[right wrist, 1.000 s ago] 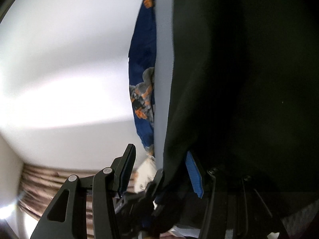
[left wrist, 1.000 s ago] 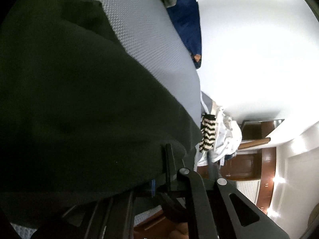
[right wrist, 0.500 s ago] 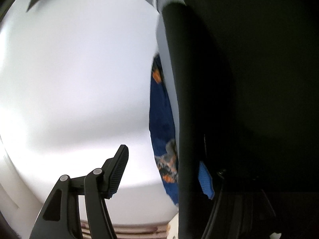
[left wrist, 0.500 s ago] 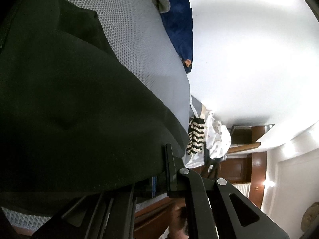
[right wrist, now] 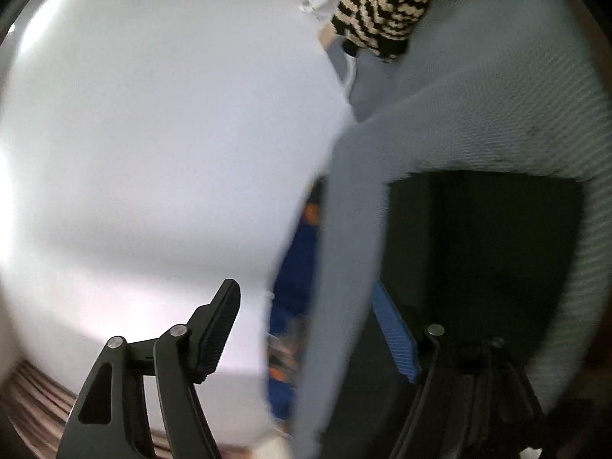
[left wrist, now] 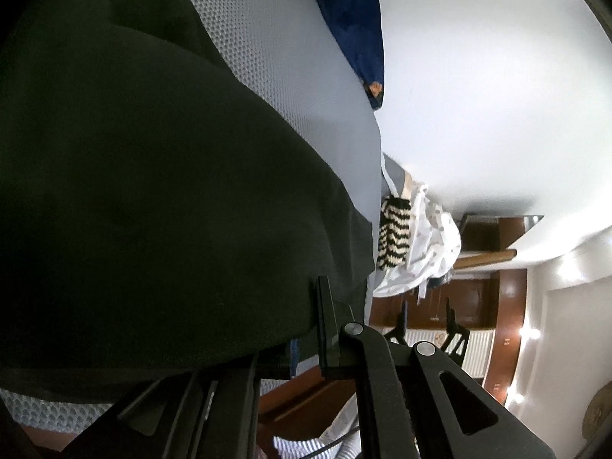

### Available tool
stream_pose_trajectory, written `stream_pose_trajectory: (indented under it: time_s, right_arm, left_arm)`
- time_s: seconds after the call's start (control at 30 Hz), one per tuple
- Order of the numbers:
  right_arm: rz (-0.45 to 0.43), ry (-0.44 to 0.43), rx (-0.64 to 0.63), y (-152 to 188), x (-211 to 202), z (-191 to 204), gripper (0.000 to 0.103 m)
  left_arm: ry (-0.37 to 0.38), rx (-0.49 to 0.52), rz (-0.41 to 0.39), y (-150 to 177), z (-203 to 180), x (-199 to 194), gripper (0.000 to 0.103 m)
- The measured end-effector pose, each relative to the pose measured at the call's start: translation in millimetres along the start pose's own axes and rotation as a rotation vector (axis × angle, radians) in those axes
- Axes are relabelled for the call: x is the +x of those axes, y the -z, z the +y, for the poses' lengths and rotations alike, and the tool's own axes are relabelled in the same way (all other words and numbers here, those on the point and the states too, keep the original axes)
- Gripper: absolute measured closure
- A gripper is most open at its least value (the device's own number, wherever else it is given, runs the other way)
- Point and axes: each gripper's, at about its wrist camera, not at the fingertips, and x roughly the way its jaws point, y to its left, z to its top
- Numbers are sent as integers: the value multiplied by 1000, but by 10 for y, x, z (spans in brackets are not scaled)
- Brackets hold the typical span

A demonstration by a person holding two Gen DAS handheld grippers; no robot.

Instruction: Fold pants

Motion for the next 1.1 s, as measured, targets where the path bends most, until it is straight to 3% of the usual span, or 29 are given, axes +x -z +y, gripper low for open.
stream_pose_trajectory:
  time_s: [0.07, 0.2, 0.37, 0.43, 0.47, 0.5, 0.6, 0.77, 0.97, 1.1]
  right_arm:
    - [80, 76, -26, 111, -13, -127, 33]
    - [250, 87, 87, 373, 176, -500, 32]
    - [422, -6, 171, 890, 594, -541, 31]
    - [457, -47, 215, 1158, 726, -493, 22]
    - [456, -66, 270, 1329, 794, -516, 11]
    - [456, -78, 311, 1423, 858, -538, 8]
    - [422, -128, 412, 1581, 1055, -610, 8]
    - [311, -241, 562, 1468, 1125, -802, 10]
    - [148, -294, 488, 1078, 669, -825, 10]
    - [78, -309, 327, 821, 450, -643, 9]
  left_arm:
    - [-2, 1, 7, 2, -8, 19, 96]
    - [32, -7, 14, -4, -24, 0, 96]
    - [134, -26, 10, -31, -65, -68, 96]
    - [144, -15, 3, -55, -107, -82, 96]
    - [153, -13, 1, -65, -120, -88, 96]
    - [162, -14, -1, -74, -126, -91, 96]
    - [163, -16, 1, -91, -115, -87, 96]
    - [151, -22, 6, -89, -71, -59, 96]
    - [147, -23, -2, -91, -47, -72, 96]
    - [132, -23, 28, -63, -33, -5, 96]
